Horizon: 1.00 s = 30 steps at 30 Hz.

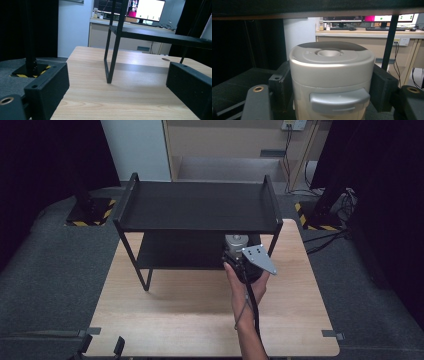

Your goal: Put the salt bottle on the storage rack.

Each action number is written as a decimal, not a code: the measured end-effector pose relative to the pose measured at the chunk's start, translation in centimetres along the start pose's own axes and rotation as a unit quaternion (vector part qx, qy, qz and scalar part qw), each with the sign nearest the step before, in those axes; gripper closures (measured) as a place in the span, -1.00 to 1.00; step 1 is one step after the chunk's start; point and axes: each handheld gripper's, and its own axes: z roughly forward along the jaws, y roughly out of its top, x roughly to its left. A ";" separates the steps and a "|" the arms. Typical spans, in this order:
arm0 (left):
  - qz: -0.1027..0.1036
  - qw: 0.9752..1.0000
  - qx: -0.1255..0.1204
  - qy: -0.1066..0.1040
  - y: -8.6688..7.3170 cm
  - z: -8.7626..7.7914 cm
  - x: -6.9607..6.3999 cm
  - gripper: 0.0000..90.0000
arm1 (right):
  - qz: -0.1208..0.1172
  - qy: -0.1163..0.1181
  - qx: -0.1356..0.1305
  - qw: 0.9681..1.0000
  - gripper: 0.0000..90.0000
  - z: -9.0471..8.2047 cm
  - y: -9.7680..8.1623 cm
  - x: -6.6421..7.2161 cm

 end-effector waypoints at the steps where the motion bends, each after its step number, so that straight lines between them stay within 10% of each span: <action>1: 0.000 1.000 0.000 0.001 0.0 0.0 0.0 -0.92 | 0.001 -0.001 0.001 1.000 -0.30 0.2 0.0 0.0; 30: -0.002 1.000 0.004 0.003 -0.1 0.5 0.3 -0.92 | 0.005 -0.013 0.018 1.000 -0.30 3.0 0.4 -0.4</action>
